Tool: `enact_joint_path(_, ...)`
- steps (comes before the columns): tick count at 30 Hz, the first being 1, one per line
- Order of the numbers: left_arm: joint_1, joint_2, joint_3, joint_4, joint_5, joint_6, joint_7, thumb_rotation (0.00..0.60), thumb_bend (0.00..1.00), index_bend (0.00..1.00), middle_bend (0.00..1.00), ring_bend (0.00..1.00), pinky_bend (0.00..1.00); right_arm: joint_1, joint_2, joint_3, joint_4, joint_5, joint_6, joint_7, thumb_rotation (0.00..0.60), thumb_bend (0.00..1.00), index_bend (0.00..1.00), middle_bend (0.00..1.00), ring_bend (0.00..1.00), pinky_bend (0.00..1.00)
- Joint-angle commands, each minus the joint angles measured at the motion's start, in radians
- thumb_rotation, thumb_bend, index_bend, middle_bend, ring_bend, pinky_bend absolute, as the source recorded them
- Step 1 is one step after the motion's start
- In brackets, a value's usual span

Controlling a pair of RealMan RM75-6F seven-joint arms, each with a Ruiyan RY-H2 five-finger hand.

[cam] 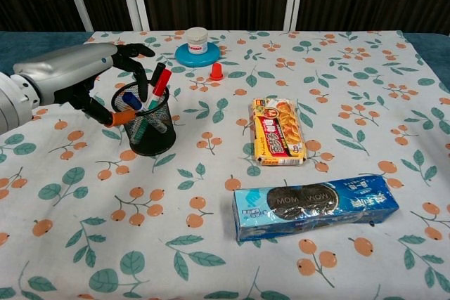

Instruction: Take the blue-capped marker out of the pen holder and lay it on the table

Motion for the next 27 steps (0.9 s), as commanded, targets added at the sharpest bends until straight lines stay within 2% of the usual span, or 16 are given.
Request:
enact_joint_path(1, 0.000, -0.001, 0.001, 0.001, 0.000, 0.005, 0.003, 0.600, 0.35, 0.49, 0.05, 0.00, 0.00, 0.000, 0.000, 0.000, 0.000, 0.001, -0.001, 0.001, 0.600, 0.10, 0.10, 0.01, 0.07, 0.17)
enact_joint_path(17, -0.003, 0.000, 0.002, -0.013, -0.002, 0.025, 0.015, 0.600, 0.37, 0.55, 0.06, 0.00, 0.00, 0.000, 0.001, -0.001, -0.001, 0.001, -0.002, 0.003, 0.600, 0.10, 0.10, 0.01, 0.07, 0.17)
enact_joint_path(27, 0.028, 0.092, 0.001, -0.140, 0.037, 0.088, 0.007, 0.600, 0.37, 0.55, 0.06, 0.00, 0.00, 0.002, 0.007, -0.006, -0.001, -0.004, -0.010, 0.010, 0.600, 0.10, 0.10, 0.01, 0.06, 0.17)
